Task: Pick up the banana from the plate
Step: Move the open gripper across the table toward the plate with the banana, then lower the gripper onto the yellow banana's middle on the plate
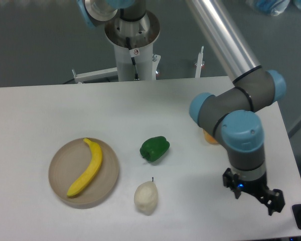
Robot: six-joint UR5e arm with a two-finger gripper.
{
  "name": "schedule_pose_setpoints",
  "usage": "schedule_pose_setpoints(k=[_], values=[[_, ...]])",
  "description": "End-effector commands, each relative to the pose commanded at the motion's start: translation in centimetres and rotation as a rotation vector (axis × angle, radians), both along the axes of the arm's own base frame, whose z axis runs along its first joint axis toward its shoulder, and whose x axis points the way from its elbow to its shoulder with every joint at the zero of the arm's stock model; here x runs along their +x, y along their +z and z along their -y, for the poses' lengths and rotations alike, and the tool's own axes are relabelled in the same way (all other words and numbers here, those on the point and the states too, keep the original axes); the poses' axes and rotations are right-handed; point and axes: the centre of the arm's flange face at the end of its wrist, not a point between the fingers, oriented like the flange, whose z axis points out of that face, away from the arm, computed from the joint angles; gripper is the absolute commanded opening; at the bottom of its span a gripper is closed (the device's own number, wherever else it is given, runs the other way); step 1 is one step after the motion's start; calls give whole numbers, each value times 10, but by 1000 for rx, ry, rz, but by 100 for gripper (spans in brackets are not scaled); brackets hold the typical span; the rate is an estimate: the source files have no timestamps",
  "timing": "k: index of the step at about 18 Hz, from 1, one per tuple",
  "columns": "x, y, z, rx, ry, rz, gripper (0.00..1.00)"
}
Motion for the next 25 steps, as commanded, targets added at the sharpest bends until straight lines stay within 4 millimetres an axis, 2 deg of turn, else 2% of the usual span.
schedule_pose_setpoints(k=[1,3,6,8,10,12,13,15,17,20,25], values=[[7,2,4,12,33,18,100],[33,17,10,106,117,118,100],[74,34,32,160,208,212,100],[100,36,46,151,245,256,100],[137,49,53,176,271,301,100],[157,48,57,180,283,329,100],[183,46,57,173,259,353,100],[209,32,63,140,253,371,100],[238,22,60,121,260,389,100],[298,2,55,83,250,419,100],[342,-34,51,35,253,432,100]])
